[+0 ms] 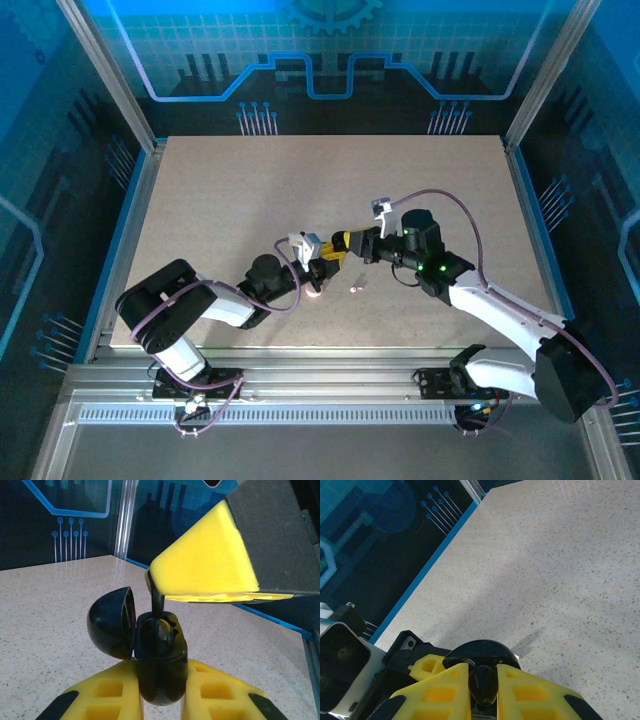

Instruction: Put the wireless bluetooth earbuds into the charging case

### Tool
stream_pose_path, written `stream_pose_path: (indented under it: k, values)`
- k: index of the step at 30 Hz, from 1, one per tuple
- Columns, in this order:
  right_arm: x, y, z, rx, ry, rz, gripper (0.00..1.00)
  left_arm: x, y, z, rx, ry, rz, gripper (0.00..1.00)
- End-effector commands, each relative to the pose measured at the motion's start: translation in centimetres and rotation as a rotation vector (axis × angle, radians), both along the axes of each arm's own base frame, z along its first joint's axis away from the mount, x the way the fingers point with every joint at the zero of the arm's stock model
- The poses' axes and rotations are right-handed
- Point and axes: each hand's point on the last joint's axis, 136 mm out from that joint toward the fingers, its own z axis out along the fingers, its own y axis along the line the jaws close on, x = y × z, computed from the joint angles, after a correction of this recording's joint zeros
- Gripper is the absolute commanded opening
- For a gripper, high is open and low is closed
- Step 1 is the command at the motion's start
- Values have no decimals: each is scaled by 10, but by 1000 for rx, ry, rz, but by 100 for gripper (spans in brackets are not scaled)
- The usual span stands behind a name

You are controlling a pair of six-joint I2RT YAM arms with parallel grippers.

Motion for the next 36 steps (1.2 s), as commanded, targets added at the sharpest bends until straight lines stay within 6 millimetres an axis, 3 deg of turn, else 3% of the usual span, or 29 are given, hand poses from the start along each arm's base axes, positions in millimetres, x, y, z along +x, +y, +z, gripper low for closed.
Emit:
stream_pose_path:
  k: [1, 17, 36]
  values:
    - [-9, 1, -5, -14, 11, 21, 17, 2, 0, 33, -76, -74, 12, 7]
    - [-11, 1, -25, -38, 62, 24, 19, -1, -2, 43, -86, -98, -7, 7]
    - [-14, -2, -29, -39, 76, 25, 25, -3, -1, 46, -87, -113, -6, 7]
